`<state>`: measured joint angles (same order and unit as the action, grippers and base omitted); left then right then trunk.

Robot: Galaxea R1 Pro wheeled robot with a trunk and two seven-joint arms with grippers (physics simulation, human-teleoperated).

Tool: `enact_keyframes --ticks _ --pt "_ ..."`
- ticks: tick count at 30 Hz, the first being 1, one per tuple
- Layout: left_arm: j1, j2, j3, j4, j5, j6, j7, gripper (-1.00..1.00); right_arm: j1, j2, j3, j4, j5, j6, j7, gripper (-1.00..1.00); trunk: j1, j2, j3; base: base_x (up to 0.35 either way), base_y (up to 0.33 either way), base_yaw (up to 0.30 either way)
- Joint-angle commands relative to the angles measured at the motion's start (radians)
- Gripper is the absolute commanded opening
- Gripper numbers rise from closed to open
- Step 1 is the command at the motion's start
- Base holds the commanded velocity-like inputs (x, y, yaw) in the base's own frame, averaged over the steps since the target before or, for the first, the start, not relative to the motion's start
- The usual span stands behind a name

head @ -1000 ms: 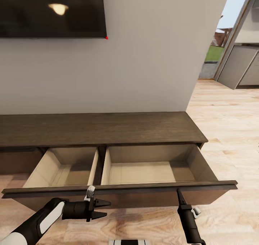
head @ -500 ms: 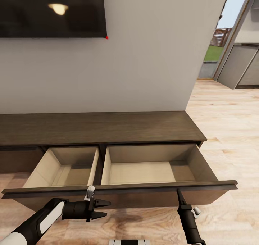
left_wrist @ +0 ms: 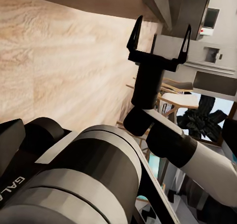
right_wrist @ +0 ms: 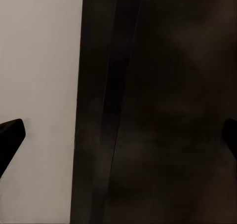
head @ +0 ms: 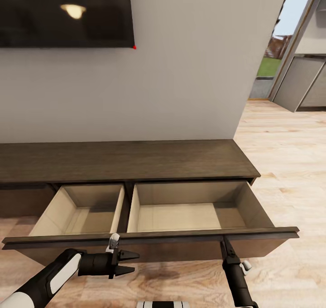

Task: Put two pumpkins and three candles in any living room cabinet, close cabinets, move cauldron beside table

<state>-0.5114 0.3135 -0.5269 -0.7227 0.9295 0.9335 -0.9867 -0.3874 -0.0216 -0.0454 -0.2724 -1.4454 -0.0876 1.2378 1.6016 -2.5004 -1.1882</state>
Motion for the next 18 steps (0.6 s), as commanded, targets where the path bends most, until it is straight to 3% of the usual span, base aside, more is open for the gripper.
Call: enact_keyframes --ticks 1,7,18 --pt "-0.001 0.001 -0.004 0.000 0.005 0.004 -0.001 1.00 0.000 0.000 -0.001 0.001 0.002 -0.009 0.002 1.00 0.000 0.000 -0.001 0.000 0.000 0.000" --pt "-0.001 0.001 -0.004 0.000 0.005 0.005 0.000 1.00 -0.001 0.000 -0.001 0.001 0.002 -0.009 0.002 1.00 0.000 0.000 -0.001 -0.056 0.000 0.000" --pt "-0.001 0.001 -0.004 0.000 0.005 0.004 0.000 1.00 -0.001 0.000 0.000 0.001 0.002 -0.009 0.001 1.00 0.000 0.000 -0.001 -0.239 0.000 0.000"
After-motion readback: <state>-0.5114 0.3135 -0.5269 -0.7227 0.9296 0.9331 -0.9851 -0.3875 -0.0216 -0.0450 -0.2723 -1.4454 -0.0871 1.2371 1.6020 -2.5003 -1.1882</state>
